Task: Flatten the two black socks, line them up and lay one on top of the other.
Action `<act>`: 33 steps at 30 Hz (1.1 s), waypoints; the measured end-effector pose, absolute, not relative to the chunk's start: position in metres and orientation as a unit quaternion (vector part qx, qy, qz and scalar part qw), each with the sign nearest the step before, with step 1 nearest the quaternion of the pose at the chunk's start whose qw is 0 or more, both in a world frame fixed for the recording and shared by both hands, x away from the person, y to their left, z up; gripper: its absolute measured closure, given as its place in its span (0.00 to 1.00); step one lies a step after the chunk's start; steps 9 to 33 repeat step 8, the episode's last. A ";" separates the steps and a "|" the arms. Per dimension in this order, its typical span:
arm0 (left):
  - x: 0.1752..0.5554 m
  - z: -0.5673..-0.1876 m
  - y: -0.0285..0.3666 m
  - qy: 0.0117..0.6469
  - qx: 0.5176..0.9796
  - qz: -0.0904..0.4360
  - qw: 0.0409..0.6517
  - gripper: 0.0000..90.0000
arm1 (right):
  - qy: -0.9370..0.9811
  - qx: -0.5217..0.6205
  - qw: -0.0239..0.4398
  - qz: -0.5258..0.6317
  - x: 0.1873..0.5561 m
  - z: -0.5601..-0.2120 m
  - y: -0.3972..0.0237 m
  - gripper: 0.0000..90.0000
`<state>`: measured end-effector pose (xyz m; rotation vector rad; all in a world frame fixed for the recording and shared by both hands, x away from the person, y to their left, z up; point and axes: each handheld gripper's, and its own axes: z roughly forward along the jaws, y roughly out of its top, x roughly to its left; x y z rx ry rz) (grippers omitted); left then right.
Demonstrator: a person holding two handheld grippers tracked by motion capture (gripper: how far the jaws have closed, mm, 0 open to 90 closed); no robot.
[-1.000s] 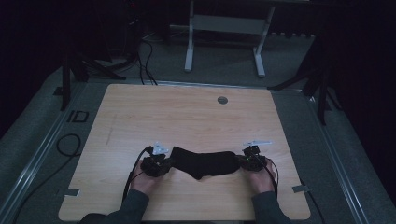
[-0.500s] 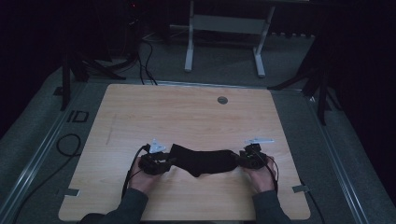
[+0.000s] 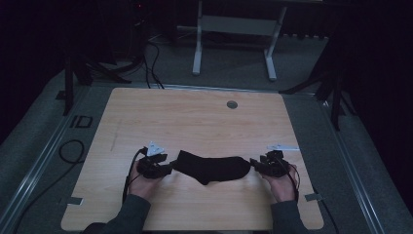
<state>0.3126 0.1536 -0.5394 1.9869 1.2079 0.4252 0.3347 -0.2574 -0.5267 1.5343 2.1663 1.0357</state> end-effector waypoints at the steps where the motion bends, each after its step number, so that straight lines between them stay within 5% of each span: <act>1: 0.313 -0.540 0.154 0.475 0.777 0.171 0.375 0.56 | 0.752 0.534 0.148 0.358 0.335 -0.527 -0.259 0.54; 8: 0.318 -0.542 0.160 0.492 0.772 0.192 0.354 0.57 | 0.746 0.549 0.186 0.327 0.341 -0.537 -0.272 0.54; 33: 0.318 -0.542 0.160 0.492 0.772 0.192 0.354 0.57 | 0.746 0.549 0.186 0.327 0.341 -0.537 -0.272 0.54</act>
